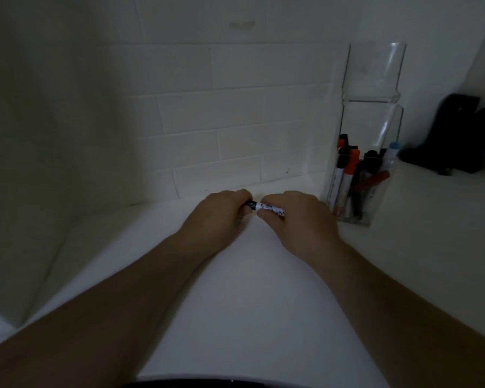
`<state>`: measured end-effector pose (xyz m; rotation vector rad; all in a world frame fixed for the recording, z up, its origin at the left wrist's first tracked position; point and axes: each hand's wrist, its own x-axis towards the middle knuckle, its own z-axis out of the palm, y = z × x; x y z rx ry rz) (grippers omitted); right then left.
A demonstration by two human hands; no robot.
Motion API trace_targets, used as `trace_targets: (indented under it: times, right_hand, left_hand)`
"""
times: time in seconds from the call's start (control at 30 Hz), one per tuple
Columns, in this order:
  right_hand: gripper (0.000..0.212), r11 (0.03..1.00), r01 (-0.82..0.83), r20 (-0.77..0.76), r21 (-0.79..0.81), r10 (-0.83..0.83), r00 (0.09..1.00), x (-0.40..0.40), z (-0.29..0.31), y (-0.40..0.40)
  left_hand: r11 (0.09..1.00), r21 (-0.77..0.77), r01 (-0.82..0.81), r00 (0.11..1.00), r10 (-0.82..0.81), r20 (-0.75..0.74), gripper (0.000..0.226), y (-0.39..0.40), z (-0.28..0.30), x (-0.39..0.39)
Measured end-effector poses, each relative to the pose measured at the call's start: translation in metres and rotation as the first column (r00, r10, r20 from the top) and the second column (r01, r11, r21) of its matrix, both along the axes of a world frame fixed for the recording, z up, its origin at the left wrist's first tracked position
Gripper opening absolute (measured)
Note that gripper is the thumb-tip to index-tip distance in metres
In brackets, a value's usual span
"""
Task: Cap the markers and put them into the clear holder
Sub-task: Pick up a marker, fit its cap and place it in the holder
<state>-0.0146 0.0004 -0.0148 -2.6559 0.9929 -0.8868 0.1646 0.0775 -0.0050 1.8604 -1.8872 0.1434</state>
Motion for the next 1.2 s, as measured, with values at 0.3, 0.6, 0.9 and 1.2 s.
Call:
trace_targets:
  times: [0.3,0.6,0.9,1.2]
  right_hand:
    - [0.050,0.985,-0.107,0.138,0.136,0.088,0.987,-0.003,-0.007,0.001]
    - [0.034,0.999,-0.019,0.078,-0.034,0.022,0.997,0.003,0.009,0.014]
    - [0.007,0.992,0.038,0.624,-0.117,0.044,0.780,-0.051,0.156,-0.001]
    - [0.049,0.919,0.329,0.151,-0.220,-0.301,0.942,-0.110,0.132,-0.074]
  left_hand:
    - [0.992,-0.116,0.043,0.998,-0.039,0.039,0.016,0.004,0.006,-0.006]
    - [0.972,-0.234,-0.001,0.871,-0.115,-0.478,0.014,0.012,0.010,-0.020]
    - [0.970,-0.115,0.216,0.929,-0.240,-0.281,0.029,0.011,0.001,-0.025]
    - [0.966,-0.072,0.249,0.945,-0.259,-0.199,0.029,0.007,-0.009,-0.023]
